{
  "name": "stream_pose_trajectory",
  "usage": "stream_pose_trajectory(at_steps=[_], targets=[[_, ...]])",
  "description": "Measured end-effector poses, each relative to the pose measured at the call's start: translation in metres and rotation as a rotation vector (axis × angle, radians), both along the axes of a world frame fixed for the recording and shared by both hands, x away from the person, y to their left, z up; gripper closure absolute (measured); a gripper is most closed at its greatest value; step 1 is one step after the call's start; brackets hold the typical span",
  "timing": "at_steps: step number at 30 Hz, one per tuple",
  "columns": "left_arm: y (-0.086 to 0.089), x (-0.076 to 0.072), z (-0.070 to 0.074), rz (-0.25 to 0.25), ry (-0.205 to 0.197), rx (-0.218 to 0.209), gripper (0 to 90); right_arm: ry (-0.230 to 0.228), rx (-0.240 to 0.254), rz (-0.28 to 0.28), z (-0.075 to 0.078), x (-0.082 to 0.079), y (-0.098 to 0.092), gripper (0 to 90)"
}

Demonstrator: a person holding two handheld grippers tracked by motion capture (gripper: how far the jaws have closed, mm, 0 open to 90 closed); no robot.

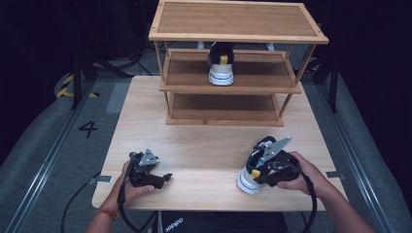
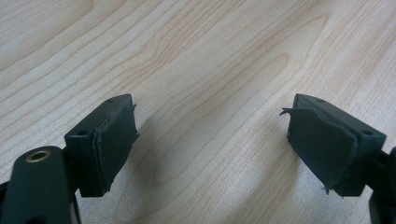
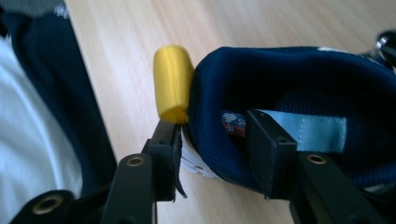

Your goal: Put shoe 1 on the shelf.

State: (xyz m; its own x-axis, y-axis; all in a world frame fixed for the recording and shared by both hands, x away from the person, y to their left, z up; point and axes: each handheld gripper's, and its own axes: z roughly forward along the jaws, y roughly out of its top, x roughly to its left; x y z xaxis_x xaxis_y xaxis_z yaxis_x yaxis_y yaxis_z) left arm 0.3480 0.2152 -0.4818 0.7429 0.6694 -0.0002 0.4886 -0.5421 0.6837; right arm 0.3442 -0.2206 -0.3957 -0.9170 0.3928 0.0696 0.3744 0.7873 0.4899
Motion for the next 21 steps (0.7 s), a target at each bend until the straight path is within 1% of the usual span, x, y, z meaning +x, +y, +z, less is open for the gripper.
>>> stream_pose_trajectory(at_steps=[2, 5, 7, 8, 9, 10, 11, 14, 16, 19, 20, 21], targets=[[0.0, 0.0, 0.0, -0.002, 0.001, 0.001, 16.0, 0.009, -0.012, 0.015, 0.002, -0.005, -0.005, 53.2], [0.0, 0.0, 0.0, 0.0, 0.005, -0.006, 16.0, 0.023, -0.001, 0.01, 0.002, -0.009, -0.013, 50.3], [0.0, 0.0, 0.0, -0.003, 0.0, 0.001, 16.0, 0.021, 0.004, 0.002, 0.002, -0.011, -0.014, 49.1], [0.0, 0.0, 0.0, -0.002, 0.0, 0.001, 16.0, 0.025, 0.005, -0.003, 0.002, -0.011, -0.014, 47.1], [0.0, 0.0, 0.0, -0.001, 0.006, -0.003, 16.0, 0.02, -0.002, -0.008, 0.002, -0.012, -0.011, 43.8], [-0.001, 0.0, 0.0, 0.001, 0.012, -0.01, 15.9, 0.011, -0.014, -0.01, 0.002, -0.012, -0.008, 42.9], [-0.001, 0.0, -0.001, 0.0, 0.012, -0.011, 15.8, 0.004, -0.014, -0.015, 0.001, -0.012, -0.006, 43.0], [-0.001, 0.0, 0.0, -0.001, 0.01, -0.009, 15.6, 0.024, -0.016, -0.025, -0.003, -0.01, 0.002, 43.7], [-0.001, 0.0, 0.0, -0.001, 0.01, -0.009, 15.7, 0.033, -0.033, -0.034, -0.009, -0.008, 0.008, 48.6], [-0.001, 0.0, -0.001, 0.002, 0.011, -0.014, 15.7, 0.077, -0.015, -0.009, -0.016, -0.006, 0.012, 59.6], [-0.001, 0.0, -0.001, 0.002, 0.011, -0.015, 15.7, 0.091, -0.007, 0.013, -0.017, -0.006, 0.012, 65.5], [-0.001, 0.0, -0.001, 0.002, 0.011, -0.015, 15.7, 0.091, -0.007, 0.013, -0.017, -0.006, 0.012, 65.5]])
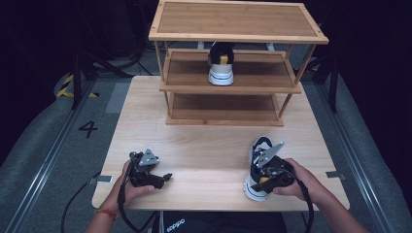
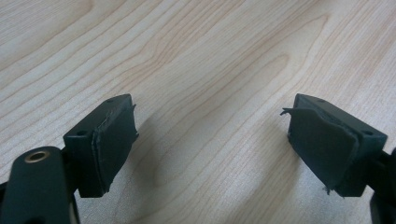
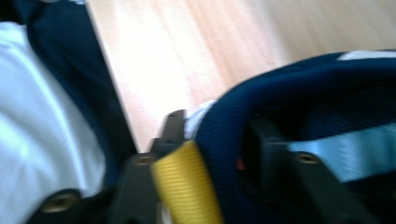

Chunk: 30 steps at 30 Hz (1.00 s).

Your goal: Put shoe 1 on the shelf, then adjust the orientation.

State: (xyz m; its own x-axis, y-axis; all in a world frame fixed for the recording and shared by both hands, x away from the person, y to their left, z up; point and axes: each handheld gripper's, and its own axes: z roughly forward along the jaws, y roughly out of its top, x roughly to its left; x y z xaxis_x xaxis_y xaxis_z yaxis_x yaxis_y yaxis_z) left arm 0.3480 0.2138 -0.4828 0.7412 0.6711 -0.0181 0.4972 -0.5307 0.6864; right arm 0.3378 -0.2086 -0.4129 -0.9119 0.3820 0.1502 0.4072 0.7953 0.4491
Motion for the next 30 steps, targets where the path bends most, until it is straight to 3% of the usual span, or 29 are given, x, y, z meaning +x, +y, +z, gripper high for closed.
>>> stream_pose_trajectory(at_steps=[5, 11, 18, 28, 30], targets=[[-0.001, 0.001, 0.0, -0.006, 0.002, 0.0, 15.4, -0.003, 0.01, 0.042, 0.002, -0.002, -0.006, 69.4], [0.0, 0.002, 0.0, -0.014, 0.004, 0.005, 15.1, -0.029, -0.033, 0.083, 0.003, -0.004, -0.011, 70.1], [0.0, 0.002, 0.0, -0.02, 0.003, 0.004, 15.1, -0.038, -0.039, 0.083, 0.003, -0.003, -0.017, 70.3], [0.0, 0.003, 0.001, -0.024, 0.002, 0.005, 15.0, -0.03, 0.002, 0.075, 0.009, 0.001, -0.025, 70.0], [0.0, 0.003, 0.001, -0.024, 0.001, 0.007, 15.1, -0.049, -0.007, 0.074, 0.011, 0.001, -0.025, 70.2]])
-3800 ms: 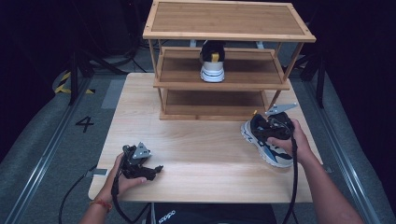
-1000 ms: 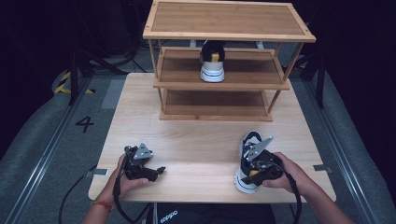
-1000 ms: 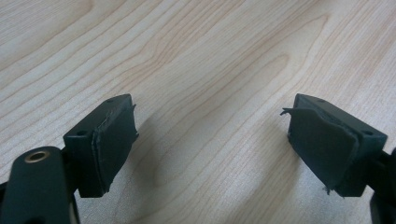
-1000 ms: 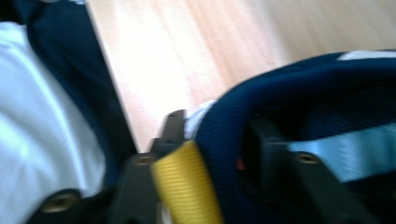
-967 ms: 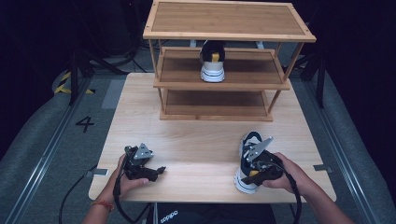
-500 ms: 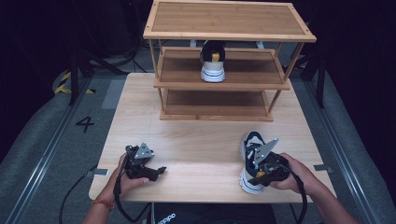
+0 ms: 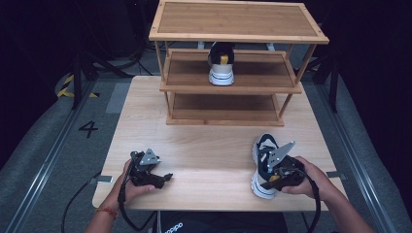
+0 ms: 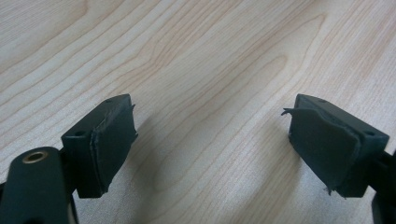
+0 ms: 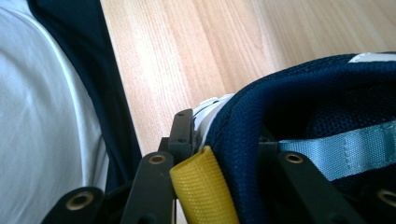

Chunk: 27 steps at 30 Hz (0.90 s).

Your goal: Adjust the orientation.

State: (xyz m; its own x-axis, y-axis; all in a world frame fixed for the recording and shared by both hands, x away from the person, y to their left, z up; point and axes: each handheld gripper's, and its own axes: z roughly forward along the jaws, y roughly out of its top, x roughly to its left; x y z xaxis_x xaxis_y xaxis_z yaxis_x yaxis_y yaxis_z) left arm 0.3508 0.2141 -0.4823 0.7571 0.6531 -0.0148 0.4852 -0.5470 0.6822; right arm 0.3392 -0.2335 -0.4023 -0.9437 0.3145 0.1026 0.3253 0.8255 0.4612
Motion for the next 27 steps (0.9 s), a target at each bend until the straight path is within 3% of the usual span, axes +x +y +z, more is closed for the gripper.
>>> stream_pose_trajectory(at_steps=[5, 13, 21, 27], targets=[[0.0, 0.0, 0.0, 0.0, -0.001, 0.001, 15.0, -0.026, -0.008, 0.003, 0.007, 0.0, -0.002, 70.3], [0.0, 0.0, 0.0, 0.003, 0.003, 0.001, 15.0, -0.099, 0.006, 0.036, 0.035, 0.003, -0.005, 70.3], [-0.001, 0.0, 0.0, 0.007, 0.002, 0.0, 14.9, -0.188, -0.005, 0.078, 0.081, 0.007, 0.001, 70.3], [-0.001, 0.0, 0.0, 0.006, 0.002, 0.0, 14.9, -0.259, -0.011, 0.087, 0.115, 0.022, 0.007, 70.2]])
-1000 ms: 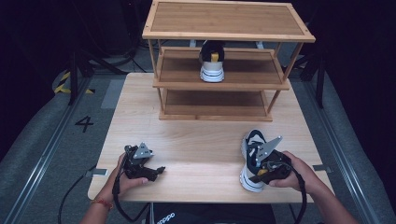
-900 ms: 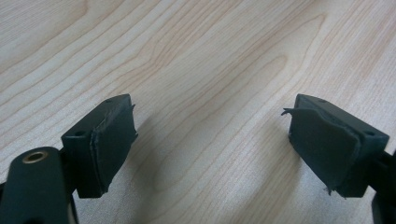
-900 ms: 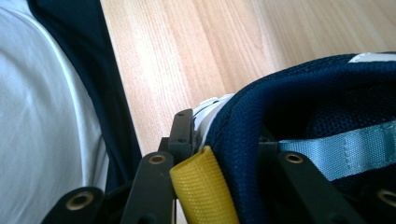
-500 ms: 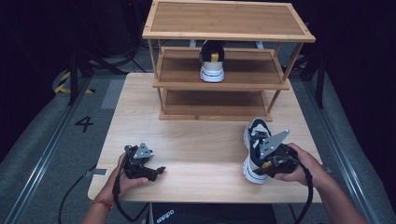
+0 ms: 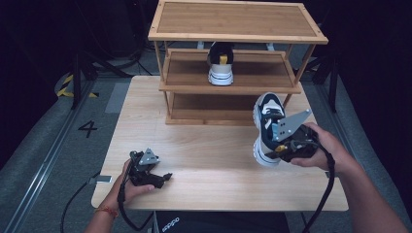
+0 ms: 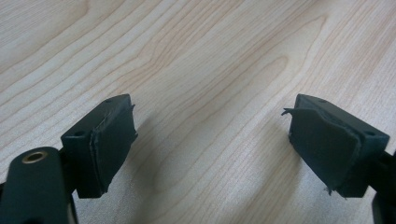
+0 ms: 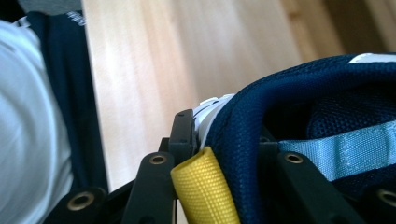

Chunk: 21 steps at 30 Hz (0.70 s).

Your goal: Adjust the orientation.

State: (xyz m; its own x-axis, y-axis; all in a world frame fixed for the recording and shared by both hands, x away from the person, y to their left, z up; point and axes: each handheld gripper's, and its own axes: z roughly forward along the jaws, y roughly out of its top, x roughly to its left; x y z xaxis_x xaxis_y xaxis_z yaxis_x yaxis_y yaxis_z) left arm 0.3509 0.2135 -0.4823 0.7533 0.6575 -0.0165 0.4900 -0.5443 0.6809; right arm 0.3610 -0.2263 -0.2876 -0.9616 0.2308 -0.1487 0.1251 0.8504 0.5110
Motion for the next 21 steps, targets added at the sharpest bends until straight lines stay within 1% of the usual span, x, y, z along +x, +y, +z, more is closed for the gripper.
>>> stream_pose_trajectory(at_steps=[1, 4, 7, 11, 13, 14, 17, 20, 21], targets=[[0.0, 0.0, 0.0, 0.0, 0.0, 0.0, 14.9, 0.0, 0.0, 0.0, 0.0, 0.0, 0.0, 70.2], [0.0, 0.0, 0.0, -0.001, 0.0, 0.0, 14.9, -0.039, -0.008, 0.0, 0.017, 0.012, 0.005, 70.2], [0.0, -0.001, 0.0, 0.007, -0.002, -0.001, 15.0, -0.049, -0.009, 0.011, 0.029, 0.024, 0.009, 70.1], [0.0, -0.002, 0.0, 0.015, 0.0, -0.001, 15.0, -0.071, -0.015, 0.023, 0.042, 0.049, 0.014, 70.0], [0.001, -0.003, 0.0, 0.018, -0.007, 0.003, 15.1, -0.08, -0.011, 0.029, 0.05, 0.062, 0.016, 69.9], [0.001, -0.004, 0.0, 0.025, -0.003, -0.004, 15.1, -0.079, -0.011, 0.031, 0.053, 0.066, 0.017, 69.9], [0.003, -0.006, 0.0, 0.026, -0.009, 0.01, 15.2, -0.086, -0.007, 0.043, 0.063, 0.084, 0.022, 69.8], [0.003, -0.008, 0.0, 0.034, -0.005, 0.001, 15.3, -0.09, -0.01, 0.035, 0.07, 0.1, 0.029, 69.6], [0.003, -0.008, 0.0, 0.039, -0.006, -0.002, 15.3, -0.093, -0.014, 0.041, 0.071, 0.106, 0.031, 69.6]])
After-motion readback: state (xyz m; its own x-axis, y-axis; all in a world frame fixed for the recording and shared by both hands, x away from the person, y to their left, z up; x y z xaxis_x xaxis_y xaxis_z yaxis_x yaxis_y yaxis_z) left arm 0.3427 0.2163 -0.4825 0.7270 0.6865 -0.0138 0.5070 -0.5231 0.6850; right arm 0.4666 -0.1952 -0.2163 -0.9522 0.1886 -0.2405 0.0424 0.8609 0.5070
